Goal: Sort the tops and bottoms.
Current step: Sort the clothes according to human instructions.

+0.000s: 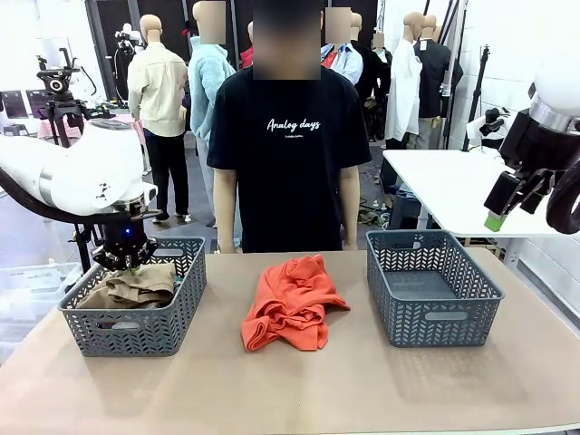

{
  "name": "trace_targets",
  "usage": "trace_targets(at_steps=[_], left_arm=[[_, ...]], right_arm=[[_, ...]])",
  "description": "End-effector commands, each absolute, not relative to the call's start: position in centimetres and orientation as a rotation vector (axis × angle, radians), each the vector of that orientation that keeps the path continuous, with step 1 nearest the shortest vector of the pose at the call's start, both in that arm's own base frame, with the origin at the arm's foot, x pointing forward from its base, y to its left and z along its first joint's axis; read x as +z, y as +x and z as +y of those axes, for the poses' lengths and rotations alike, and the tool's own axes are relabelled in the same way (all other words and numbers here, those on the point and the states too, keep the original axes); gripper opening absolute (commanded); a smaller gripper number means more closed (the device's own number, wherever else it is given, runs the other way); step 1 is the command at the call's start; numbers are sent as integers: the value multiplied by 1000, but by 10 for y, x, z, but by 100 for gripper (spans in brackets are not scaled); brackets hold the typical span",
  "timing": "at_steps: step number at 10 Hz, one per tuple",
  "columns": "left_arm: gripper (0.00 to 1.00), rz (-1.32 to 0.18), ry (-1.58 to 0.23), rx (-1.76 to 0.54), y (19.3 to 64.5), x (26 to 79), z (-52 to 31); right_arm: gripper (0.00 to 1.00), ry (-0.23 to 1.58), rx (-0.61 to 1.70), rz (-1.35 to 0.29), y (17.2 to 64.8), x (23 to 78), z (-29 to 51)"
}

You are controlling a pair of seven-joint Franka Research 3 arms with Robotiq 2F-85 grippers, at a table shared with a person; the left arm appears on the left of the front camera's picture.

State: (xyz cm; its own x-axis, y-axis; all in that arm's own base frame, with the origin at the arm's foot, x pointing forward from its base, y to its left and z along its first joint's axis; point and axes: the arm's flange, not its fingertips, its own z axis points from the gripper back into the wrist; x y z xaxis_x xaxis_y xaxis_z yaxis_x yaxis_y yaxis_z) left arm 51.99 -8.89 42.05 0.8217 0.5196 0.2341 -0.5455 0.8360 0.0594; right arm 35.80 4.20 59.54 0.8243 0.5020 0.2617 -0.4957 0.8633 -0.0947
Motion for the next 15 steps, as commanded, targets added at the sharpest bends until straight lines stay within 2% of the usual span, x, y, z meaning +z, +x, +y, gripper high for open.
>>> trace_targets(at_steps=[1,2,3,7,8,15], left_arm=[[0,-206,87,601,517,439,-92],[0,-213,86,605,517,443,-90],[7,-199,77,624,518,446,-89],[87,-221,69,642,522,461,-84],[100,-221,63,647,522,463,-83],[100,-231,26,651,516,476,-85]], right_arm=[[100,-32,523,-276,358,596,43],[100,-32,523,-276,358,596,43],[100,-32,523,-276,358,596,43],[100,-32,523,-276,358,596,43],[100,-32,523,-276,358,596,43],[100,-32,523,-276,358,596,43]])
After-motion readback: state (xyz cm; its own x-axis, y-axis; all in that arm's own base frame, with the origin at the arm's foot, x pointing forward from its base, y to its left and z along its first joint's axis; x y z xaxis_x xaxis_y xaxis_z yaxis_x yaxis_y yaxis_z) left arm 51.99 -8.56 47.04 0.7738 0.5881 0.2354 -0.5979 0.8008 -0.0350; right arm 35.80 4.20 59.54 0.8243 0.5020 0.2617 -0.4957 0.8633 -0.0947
